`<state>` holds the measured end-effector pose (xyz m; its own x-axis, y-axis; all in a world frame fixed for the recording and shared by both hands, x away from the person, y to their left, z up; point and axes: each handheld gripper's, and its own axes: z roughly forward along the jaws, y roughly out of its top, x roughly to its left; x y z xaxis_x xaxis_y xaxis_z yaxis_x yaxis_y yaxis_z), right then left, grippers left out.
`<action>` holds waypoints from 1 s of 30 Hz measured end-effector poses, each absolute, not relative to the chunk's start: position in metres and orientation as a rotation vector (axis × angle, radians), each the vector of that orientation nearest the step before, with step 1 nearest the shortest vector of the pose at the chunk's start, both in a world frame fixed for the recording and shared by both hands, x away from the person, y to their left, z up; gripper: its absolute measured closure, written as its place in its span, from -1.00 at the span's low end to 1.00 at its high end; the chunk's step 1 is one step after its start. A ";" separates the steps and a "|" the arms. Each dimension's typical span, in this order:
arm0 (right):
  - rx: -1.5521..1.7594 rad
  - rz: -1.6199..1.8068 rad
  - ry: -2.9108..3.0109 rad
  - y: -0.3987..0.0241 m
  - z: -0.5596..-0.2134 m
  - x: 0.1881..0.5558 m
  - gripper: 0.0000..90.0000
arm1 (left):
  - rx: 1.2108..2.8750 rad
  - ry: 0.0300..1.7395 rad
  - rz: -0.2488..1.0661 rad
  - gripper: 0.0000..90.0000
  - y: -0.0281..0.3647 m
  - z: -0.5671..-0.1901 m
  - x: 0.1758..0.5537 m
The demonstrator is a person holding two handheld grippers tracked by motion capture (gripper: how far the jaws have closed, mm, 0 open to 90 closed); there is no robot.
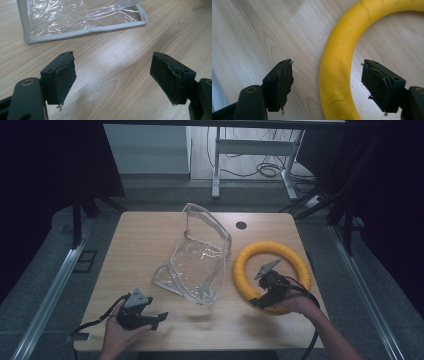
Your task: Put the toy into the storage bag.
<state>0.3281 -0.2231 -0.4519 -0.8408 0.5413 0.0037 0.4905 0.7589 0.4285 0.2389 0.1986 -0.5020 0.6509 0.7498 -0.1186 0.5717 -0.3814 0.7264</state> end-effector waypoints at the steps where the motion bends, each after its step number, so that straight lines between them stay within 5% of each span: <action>1: 0.830 0.614 2.842 -0.222 -0.454 0.329 -0.43 | 2.096 1.023 0.296 -0.55 0.199 -0.502 0.239; 17: 0.760 0.320 2.937 -0.213 -0.482 0.339 -0.35 | 2.083 1.019 0.283 -0.55 0.199 -0.501 0.239; 30: 0.728 0.182 2.997 -0.208 -0.499 0.351 -0.01 | 2.089 1.025 0.286 -0.55 0.199 -0.503 0.239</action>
<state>0.3505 -0.2076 -0.4986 -0.8876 0.4600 -0.0225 0.4539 0.8820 0.1266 0.2394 0.1992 -0.5025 0.6502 0.7488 -0.1282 0.5742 -0.3738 0.7284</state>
